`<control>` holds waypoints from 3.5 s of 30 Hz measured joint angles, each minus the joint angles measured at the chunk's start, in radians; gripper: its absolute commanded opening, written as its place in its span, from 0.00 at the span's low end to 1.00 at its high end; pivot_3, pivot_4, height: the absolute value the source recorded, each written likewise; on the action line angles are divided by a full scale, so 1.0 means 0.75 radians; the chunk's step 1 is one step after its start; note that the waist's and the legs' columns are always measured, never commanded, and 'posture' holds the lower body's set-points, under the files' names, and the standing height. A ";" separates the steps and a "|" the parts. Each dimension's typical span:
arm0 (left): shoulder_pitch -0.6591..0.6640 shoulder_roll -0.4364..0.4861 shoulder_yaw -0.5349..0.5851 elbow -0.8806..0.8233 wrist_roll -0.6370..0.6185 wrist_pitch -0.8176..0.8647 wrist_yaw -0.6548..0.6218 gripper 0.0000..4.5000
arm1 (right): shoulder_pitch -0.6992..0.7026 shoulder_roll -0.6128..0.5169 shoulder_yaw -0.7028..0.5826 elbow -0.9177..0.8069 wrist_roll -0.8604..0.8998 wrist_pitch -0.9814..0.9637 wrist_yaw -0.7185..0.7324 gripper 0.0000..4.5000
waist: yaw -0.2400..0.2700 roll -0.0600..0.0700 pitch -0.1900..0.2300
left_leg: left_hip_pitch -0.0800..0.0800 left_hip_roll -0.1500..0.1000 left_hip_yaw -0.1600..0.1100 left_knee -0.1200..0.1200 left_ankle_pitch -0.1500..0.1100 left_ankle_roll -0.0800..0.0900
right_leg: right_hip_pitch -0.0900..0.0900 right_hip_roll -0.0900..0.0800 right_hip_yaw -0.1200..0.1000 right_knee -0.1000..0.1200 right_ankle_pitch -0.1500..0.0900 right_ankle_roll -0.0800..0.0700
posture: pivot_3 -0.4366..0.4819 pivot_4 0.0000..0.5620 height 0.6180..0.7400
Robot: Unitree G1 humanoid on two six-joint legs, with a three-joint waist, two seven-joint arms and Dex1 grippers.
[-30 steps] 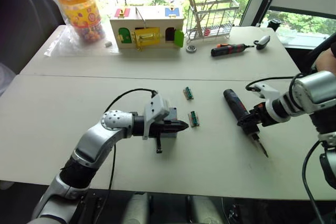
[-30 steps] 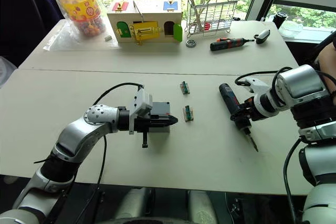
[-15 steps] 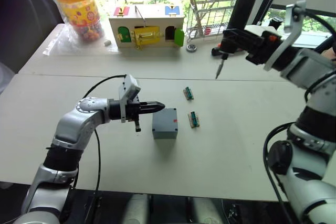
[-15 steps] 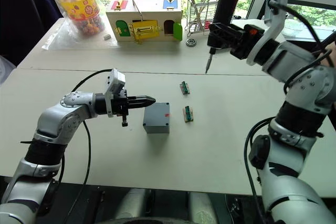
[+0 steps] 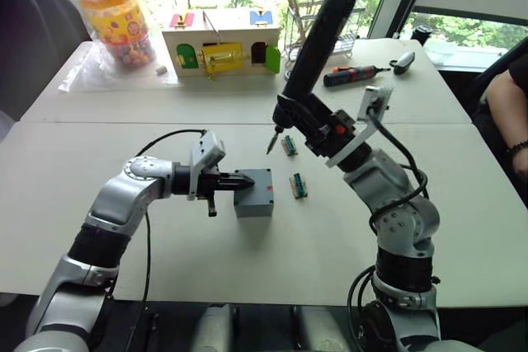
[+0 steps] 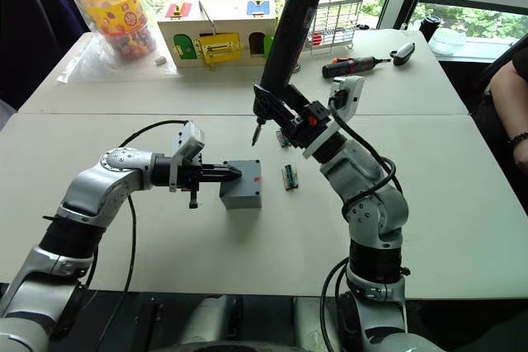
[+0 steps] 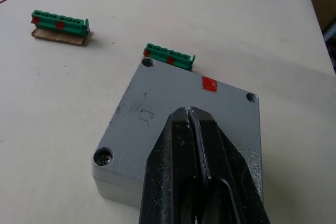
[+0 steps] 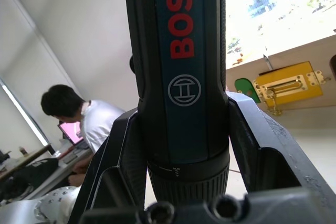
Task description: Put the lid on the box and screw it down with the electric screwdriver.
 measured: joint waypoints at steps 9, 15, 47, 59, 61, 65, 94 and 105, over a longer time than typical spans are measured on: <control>-0.007 -0.013 -0.009 0.024 0.037 -0.054 -0.004 0.00 | 0.064 -0.047 0.089 0.117 -0.099 -0.168 0.028 0.39 | 0.000 0.000 0.000 | 0.001 0.002 0.000 0.000 0.000 0.000 | 0.001 -0.001 0.000 0.000 0.000 0.000 | 0.48 0.27 1.00; -0.008 -0.013 -0.009 0.029 0.050 -0.069 -0.012 0.00 | 0.081 -0.047 0.104 0.132 -0.099 -0.184 0.024 0.39 | 0.001 0.000 0.000 | 0.001 0.002 0.000 0.000 0.000 0.000 | 0.001 -0.001 0.000 0.000 0.000 0.000 | 0.48 0.27 1.00; -0.020 -0.031 -0.015 0.052 0.086 -0.106 -0.026 0.00 | 0.065 -0.041 0.122 0.095 -0.041 -0.170 -0.011 0.39 | 0.002 0.000 0.000 | 0.001 0.002 -0.001 0.000 -0.001 0.002 | 0.002 -0.001 0.000 0.000 0.000 0.000 | 0.48 0.27 1.00; -0.020 -0.031 -0.015 0.052 0.089 -0.105 -0.027 0.00 | 0.089 -0.051 0.143 0.144 -0.074 -0.228 0.005 0.39 | 0.002 0.000 0.000 | 0.002 0.002 -0.001 0.000 -0.001 0.002 | 0.002 -0.001 0.000 0.000 0.000 0.000 | 0.48 0.27 1.00; -0.020 -0.031 -0.015 0.052 0.089 -0.104 -0.027 0.00 | 0.090 -0.057 0.144 0.164 -0.086 -0.239 0.008 0.39 | 0.002 0.000 0.000 | 0.002 0.002 -0.001 0.000 -0.001 0.002 | 0.002 -0.001 0.000 0.000 0.000 0.000 | 0.48 0.27 1.00; -0.020 -0.031 -0.015 0.052 0.091 -0.104 -0.027 0.00 | 0.090 -0.065 0.147 0.173 -0.095 -0.257 0.024 0.39 | 0.001 0.000 0.000 | 0.002 0.002 -0.001 0.000 -0.001 0.002 | 0.002 -0.001 0.000 0.000 0.000 0.000 | 0.48 0.27 1.00; -0.004 -0.032 -0.042 0.058 0.144 -0.114 -0.029 0.00 | 0.145 -0.088 0.305 0.262 -0.302 -0.515 0.082 0.39 | 0.002 -0.001 -0.012 | 0.047 0.002 0.000 -0.016 -0.005 0.009 | 0.044 0.000 0.001 -0.011 -0.001 0.000 | 0.48 0.27 1.00; -0.003 -0.040 -0.043 0.063 0.156 -0.128 -0.033 0.00 | 0.145 -0.084 0.303 0.284 -0.302 -0.541 0.081 0.39 | 0.002 -0.001 -0.012 | 0.051 0.004 0.000 -0.018 -0.005 0.009 | 0.048 0.000 0.001 -0.016 -0.001 -0.001 | 0.48 0.27 1.00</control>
